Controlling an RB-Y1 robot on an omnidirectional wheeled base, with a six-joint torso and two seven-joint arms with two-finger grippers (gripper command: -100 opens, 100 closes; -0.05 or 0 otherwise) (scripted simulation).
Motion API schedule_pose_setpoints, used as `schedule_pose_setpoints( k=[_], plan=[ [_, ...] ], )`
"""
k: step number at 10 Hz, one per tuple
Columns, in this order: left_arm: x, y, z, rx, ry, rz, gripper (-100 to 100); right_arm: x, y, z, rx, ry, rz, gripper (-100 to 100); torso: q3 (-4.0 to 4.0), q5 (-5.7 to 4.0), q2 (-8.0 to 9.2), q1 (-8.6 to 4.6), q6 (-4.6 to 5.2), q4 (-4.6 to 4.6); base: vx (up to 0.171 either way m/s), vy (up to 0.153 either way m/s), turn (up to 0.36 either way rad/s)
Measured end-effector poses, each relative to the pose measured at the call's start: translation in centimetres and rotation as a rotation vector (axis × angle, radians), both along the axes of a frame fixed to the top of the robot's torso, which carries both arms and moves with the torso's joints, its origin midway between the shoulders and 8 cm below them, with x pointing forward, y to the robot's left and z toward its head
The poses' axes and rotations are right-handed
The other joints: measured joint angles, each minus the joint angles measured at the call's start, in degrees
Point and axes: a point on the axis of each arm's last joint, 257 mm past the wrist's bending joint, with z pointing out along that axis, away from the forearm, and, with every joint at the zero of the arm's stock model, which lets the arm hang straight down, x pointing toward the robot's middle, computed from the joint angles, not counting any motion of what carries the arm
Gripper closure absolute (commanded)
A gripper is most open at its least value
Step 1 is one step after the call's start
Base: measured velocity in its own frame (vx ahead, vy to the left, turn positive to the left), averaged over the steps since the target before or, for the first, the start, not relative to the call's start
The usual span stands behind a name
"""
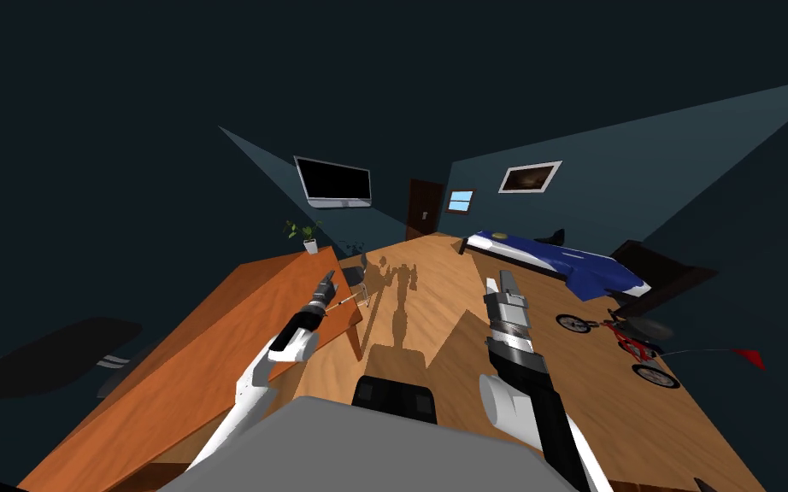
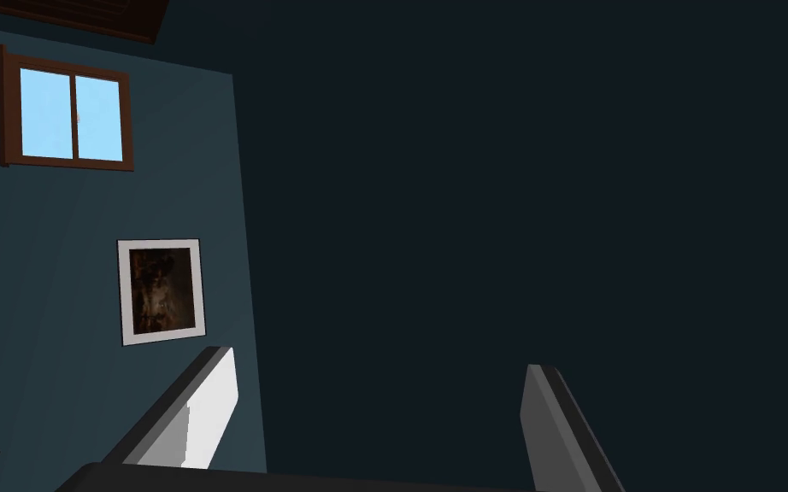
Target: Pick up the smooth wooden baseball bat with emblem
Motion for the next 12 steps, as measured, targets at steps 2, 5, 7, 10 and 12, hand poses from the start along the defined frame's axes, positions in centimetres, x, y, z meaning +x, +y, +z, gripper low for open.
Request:
schedule_pose_setpoints(
  k=[2, 5, 7, 10, 12],
  plan=[
    [0.4, 1.3, -1.7, -0.031, 0.059, 0.012, -100, 0.0, 0.0, 0.0, 0.000, 0.000, 0.000, 0, -0.01, 0.01, -0.01, 0.03, -0.01, 0.00, 0.027, -0.041, 0.050],
    [1.2, 3.2, -4.5, -0.082, 0.149, 0.034, -100, 0.0, 0.0, 0.0, 0.000, 0.000, 0.000, 0, -0.03, 0.01, -0.06, 0.04, -0.01, -0.01, 0.032, -0.035, 0.045],
    [1.3, 4.7, -6.7, -0.115, 0.211, 0.052, -100, 0.0, 0.0, 0.0, 0.000, 0.000, 0.000, 0, -0.07, 0.02, -0.12, 0.05, -0.01, -0.03, 0.046, -0.035, 0.041],
    [0.8, 6.5, -8.9, -0.162, 0.296, 0.078, -100, 0.0, 0.0, 0.0, 0.000, 0.000, 0.000, 0, -0.04, 0.02, -0.07, 0.08, 0.00, -0.02, 0.044, -0.029, 0.037],
    [0.7, 7.7, -11.0, -0.195, 0.355, 0.099, -100, 0.0, 0.0, 0.0, 0.000, 0.000, 0.000, 0, -0.05, 0.02, -0.09, 0.09, 0.00, -0.02, 0.052, -0.022, 0.024]
  ],
)
